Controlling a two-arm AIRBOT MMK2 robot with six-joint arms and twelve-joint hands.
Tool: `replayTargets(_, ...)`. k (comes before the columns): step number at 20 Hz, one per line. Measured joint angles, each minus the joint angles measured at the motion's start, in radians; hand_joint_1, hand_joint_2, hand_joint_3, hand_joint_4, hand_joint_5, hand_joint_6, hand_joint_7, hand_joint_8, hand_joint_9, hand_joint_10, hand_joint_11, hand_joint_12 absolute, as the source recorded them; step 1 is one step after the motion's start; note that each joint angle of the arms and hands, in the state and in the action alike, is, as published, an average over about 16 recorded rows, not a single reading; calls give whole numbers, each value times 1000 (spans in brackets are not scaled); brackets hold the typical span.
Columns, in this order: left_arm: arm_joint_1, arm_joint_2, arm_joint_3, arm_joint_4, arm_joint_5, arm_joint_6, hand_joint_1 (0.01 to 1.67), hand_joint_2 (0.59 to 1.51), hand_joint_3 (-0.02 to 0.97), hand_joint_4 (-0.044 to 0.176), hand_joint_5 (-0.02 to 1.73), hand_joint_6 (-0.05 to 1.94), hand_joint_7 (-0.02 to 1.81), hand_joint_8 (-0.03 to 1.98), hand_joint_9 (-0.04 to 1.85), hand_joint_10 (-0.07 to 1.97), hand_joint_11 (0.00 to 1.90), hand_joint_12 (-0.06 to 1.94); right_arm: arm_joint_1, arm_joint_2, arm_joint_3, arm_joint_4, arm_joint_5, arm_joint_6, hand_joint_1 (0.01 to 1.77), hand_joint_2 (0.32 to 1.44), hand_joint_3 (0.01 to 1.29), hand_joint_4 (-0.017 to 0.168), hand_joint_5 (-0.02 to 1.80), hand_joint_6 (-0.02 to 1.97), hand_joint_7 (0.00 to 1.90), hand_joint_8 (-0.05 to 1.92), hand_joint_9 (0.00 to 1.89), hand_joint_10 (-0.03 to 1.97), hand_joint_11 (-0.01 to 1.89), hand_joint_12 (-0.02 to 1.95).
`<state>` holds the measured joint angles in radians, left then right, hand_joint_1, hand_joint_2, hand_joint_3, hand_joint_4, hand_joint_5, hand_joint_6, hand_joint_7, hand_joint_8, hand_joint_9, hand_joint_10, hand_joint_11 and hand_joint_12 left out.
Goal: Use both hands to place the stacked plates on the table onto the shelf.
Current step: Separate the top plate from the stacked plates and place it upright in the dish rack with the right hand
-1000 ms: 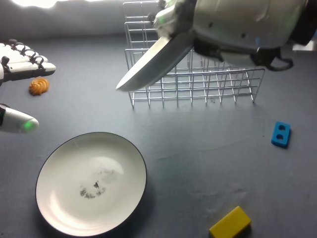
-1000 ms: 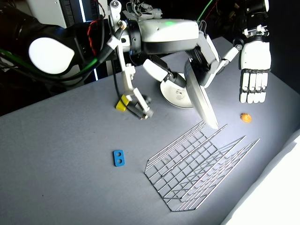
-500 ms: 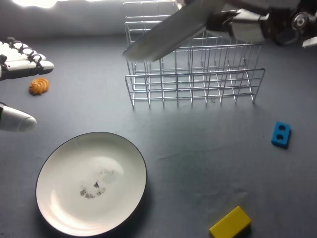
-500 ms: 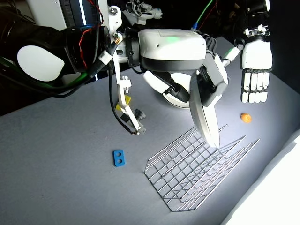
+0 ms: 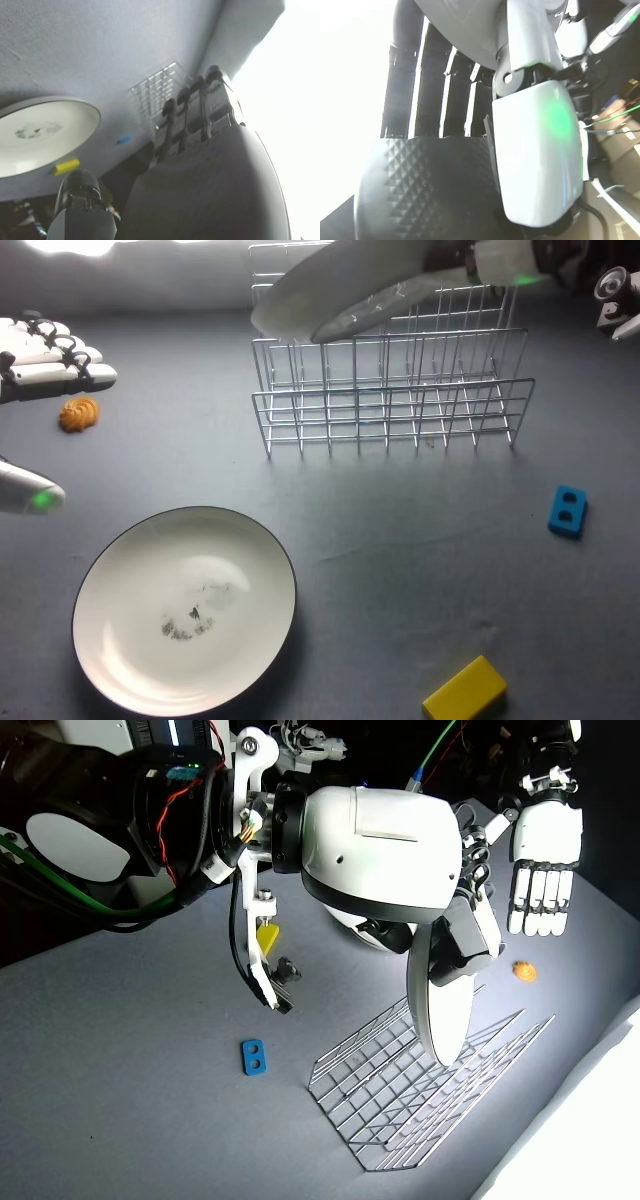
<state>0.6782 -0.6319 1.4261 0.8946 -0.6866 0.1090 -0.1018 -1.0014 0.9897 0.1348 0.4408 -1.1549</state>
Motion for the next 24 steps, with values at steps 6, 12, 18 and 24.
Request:
replayTargets(6,2,0,7,36,-51,0,21,1034,20,5,22,17,14,8,20,3,16,-5,38,-4,22,136,-70,-1,1354,954,16,-2,892,1012,1044,917,1023,923,875,1147)
replayTargets(12,8,0,13,103,-138,0,21,1037,20,5,22,17,13,9,17,2,16,-4,63,-21,65,259,-143,-2,1355,954,16,-4,891,1011,1042,917,1031,943,875,1147)
replayTargets(18,17,0,24,200,-268,0,21,1039,21,5,22,17,12,9,16,3,16,-3,76,-52,123,358,-204,-3,1357,959,16,-6,884,1010,1039,923,1032,961,878,1149)
replayTargets(24,26,1,35,316,-409,0,21,1041,21,5,22,17,11,8,15,3,16,-3,81,-96,186,437,-242,-3,1358,963,16,-8,873,1010,1030,940,1027,969,874,1158)
